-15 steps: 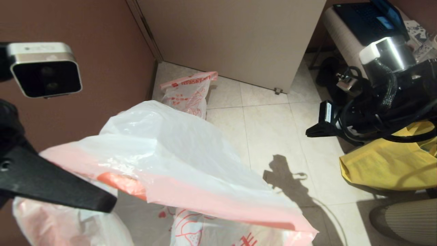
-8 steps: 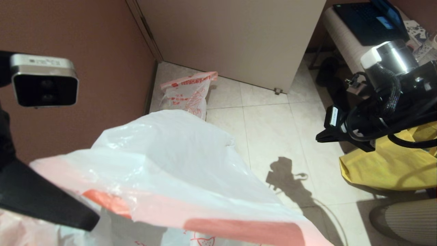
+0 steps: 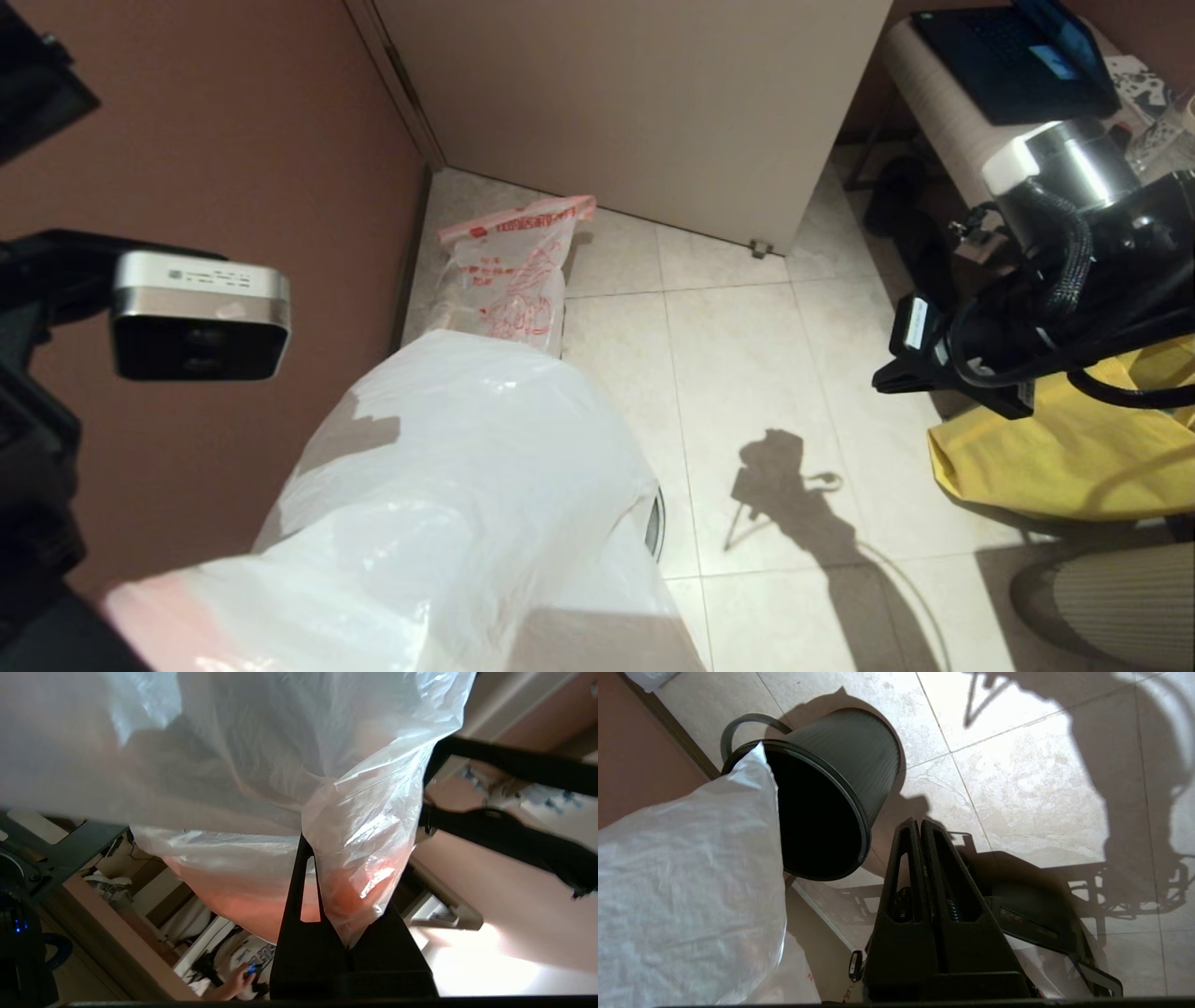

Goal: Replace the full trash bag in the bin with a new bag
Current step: Put the new garbage bag on the trash can

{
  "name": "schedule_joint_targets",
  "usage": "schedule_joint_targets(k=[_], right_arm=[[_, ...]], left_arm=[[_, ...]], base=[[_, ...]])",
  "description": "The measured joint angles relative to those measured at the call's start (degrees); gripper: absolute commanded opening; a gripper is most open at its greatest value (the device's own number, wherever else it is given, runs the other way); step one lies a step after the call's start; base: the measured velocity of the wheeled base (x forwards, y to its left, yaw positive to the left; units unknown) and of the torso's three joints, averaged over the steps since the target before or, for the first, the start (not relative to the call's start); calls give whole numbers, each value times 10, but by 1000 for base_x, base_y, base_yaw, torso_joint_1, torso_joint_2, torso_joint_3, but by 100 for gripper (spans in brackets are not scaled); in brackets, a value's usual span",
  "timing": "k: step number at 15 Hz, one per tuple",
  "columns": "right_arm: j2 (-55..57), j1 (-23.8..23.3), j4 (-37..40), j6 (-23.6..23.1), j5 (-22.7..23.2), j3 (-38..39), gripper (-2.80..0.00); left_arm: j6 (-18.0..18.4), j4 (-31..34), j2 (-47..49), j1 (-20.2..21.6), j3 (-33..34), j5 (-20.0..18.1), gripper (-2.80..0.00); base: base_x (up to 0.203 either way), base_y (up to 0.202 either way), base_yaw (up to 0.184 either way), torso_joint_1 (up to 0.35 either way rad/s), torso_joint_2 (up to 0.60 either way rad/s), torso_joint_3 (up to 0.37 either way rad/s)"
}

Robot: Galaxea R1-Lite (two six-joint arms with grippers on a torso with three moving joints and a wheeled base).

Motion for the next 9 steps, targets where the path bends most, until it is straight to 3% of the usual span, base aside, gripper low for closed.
schedule_joint_targets(k=[3,5,7,9], right_arm=[[19,5,-11,0,1,-5,-280],[34,5,-68,-1,14,-9,-280],[54,1,-152,-3,64,-10,-280],[84,-2,-238,-4,124,-18,-280]], left_arm=[[16,0,-7,-9,16,-5,-280],[22,0,-9,-9,45,-4,-280],[34,-30,-9,-8,99,-4,-280],[42,-105,-9,0,142,-4,-280]], base=[[0,0,0,0,0,0],[0,0,0,0,0,0],[0,0,0,0,0,0],[0,0,0,0,0,0]])
